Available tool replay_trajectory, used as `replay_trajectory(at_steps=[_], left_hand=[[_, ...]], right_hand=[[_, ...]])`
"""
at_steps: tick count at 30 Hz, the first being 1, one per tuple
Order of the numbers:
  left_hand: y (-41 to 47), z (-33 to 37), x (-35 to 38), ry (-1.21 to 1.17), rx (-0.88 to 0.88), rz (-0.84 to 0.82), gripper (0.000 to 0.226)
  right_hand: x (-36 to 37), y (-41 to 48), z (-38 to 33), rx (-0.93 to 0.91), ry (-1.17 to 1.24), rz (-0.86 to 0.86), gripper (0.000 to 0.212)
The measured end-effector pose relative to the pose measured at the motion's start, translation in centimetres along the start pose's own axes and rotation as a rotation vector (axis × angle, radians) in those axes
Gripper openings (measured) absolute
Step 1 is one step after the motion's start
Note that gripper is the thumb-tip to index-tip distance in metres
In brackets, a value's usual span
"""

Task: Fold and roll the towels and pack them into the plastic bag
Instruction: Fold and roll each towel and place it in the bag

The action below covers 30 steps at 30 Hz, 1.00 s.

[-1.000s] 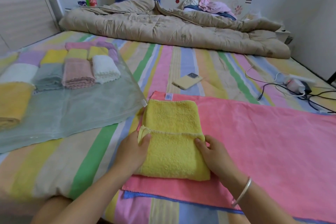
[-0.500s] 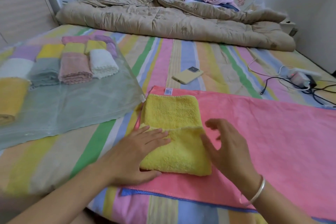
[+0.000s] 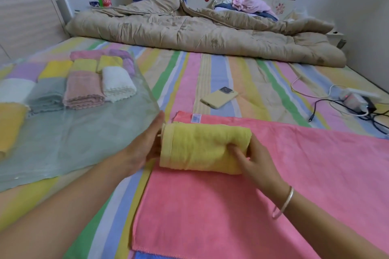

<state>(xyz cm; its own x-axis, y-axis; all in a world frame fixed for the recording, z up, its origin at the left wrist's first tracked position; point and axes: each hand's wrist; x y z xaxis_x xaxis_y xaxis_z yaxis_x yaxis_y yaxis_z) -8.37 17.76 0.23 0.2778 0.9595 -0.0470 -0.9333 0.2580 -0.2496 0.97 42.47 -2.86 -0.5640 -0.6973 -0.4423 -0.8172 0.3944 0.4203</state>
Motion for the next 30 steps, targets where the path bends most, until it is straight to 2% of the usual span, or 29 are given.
replay_trajectory(at_steps=[2, 4, 7, 10, 13, 15, 20, 23, 25, 27, 29, 30], left_hand=[[0.9, -0.2, 0.0, 0.01, -0.004, 0.027, 0.08], [1.4, -0.9, 0.6, 0.168, 0.063, 0.113, 0.064], [2.3, -1.8, 2.2, 0.302, 0.082, 0.296, 0.034], [3.0, -1.5, 3.0, 0.329, 0.003, 0.353, 0.019], [1.6, -1.5, 2.7, 0.26, -0.1, 0.314, 0.03], [-0.6, -2.2, 2.6, 0.334, -0.076, 0.281, 0.035], [-5.6, -3.1, 2.4, 0.702, 0.013, 0.311, 0.043], [-5.8, -2.5, 2.5, 1.031, 0.14, 0.356, 0.045], [-5.3, -2.0, 2.9, 1.142, 0.224, 0.319, 0.052], [-4.4, -1.3, 3.4, 1.189, 0.37, 0.2, 0.067], [-3.6, 0.5, 4.2, 1.281, 0.515, -0.024, 0.086], [-3.5, 1.7, 4.8, 1.296, 0.514, -0.179, 0.094]], right_hand=[[1.4, 2.2, 0.3, 0.21, 0.025, 0.005, 0.03], [2.4, 4.0, 0.8, 0.353, -0.063, -0.032, 0.033], [3.2, 5.3, 1.2, 0.454, -0.171, -0.091, 0.044], [2.6, 5.9, 0.4, 0.512, -0.23, -0.151, 0.048], [0.8, 5.0, -0.9, 0.631, -0.194, -0.27, 0.043], [-0.6, 3.1, -1.7, 0.703, -0.183, -0.357, 0.041], [-2.7, -1.3, -3.4, 0.715, -0.287, -0.413, 0.042], [-2.7, -1.7, -3.4, 0.663, -0.422, -0.458, 0.056], [-2.6, -1.5, -3.2, 0.672, -0.424, -0.468, 0.058], [-2.5, -1.3, -3.1, 0.681, -0.352, -0.45, 0.052], [-2.5, -1.5, -3.1, 0.648, -0.2, -0.392, 0.051], [-2.6, -1.8, -3.3, 0.605, -0.123, -0.354, 0.055]])
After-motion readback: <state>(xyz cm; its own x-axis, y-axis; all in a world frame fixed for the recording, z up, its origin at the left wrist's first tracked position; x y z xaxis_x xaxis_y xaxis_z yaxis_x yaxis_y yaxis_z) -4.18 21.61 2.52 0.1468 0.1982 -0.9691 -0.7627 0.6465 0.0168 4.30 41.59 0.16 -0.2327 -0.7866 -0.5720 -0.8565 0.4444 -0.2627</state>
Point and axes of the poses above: each hand's wrist, its own y-axis towards the middle knuckle, its own x-axis out of the palm, z = x × y, and after that the axes turned 12 degrees about z, right-handed
